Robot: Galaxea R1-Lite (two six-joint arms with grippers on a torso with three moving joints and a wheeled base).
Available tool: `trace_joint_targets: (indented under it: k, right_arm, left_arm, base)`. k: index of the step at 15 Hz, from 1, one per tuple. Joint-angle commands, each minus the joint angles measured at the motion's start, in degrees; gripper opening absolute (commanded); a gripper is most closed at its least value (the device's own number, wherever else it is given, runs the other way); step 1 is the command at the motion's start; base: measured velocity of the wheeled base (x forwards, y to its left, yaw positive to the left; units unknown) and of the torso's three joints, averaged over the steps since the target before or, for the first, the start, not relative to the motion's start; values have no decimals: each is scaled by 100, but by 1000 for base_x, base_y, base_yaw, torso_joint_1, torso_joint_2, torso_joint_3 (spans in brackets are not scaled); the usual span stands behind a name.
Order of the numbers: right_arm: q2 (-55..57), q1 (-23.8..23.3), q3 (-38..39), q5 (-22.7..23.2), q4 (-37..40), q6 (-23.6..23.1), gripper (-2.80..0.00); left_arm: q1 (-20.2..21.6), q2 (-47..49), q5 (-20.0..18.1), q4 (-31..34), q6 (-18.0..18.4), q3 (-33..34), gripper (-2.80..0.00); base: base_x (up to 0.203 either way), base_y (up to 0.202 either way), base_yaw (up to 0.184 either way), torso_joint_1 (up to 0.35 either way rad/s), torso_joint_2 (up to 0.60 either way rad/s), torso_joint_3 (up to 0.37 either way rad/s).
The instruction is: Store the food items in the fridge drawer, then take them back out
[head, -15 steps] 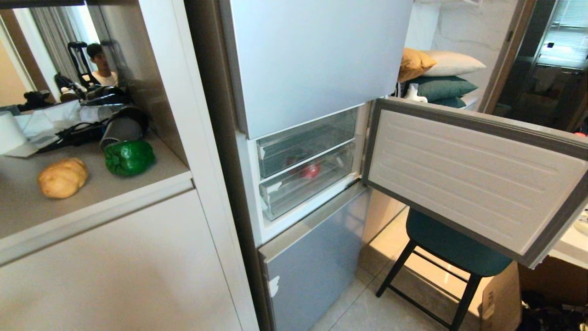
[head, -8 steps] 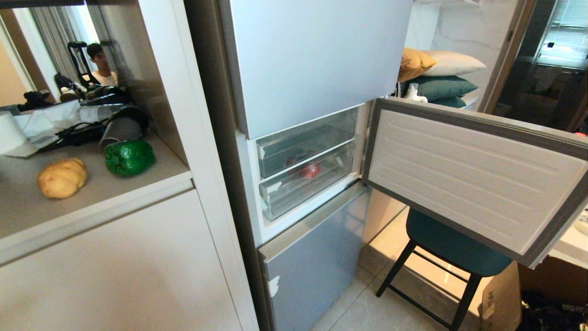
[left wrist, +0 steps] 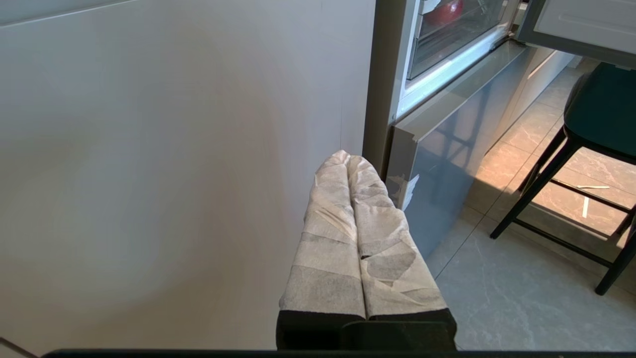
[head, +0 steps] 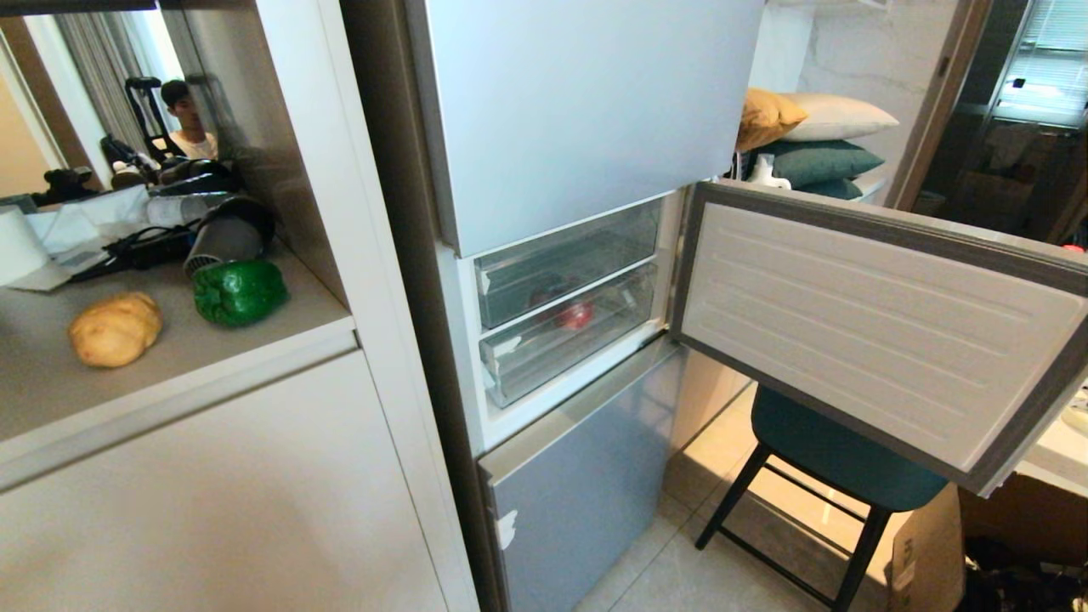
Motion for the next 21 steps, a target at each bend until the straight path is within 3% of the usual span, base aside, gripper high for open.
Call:
trace_joint_targets:
  k: [1, 8, 13, 18, 21]
  right_arm:
    - [-115, 22, 152, 166, -20, 20, -280]
    - [-1167, 422, 1755, 1096, -32, 47, -280]
    - [-2080, 2028, 2941, 1286, -78, 50, -280]
    - [-2540, 3450, 3043, 1251, -93, 466, -280]
    - [-2444, 4282, 2913, 699, -98, 485, -280]
  left_arm:
    - [0, 9, 1, 0, 2, 0, -280]
    - [0, 4, 1, 1, 2, 0, -280]
    - [0, 6, 1, 4, 2, 0, -280]
    - [0, 9, 1, 0, 2, 0, -280]
    - [0, 1, 1, 0, 2, 0, -280]
  base:
    - [0, 0, 0, 0, 0, 0]
    - [0, 0, 0, 0, 0, 0]
    - [0, 0, 0, 0, 0, 0]
    - [0, 0, 0, 18, 12, -5]
    - [0, 0, 0, -10, -3, 1]
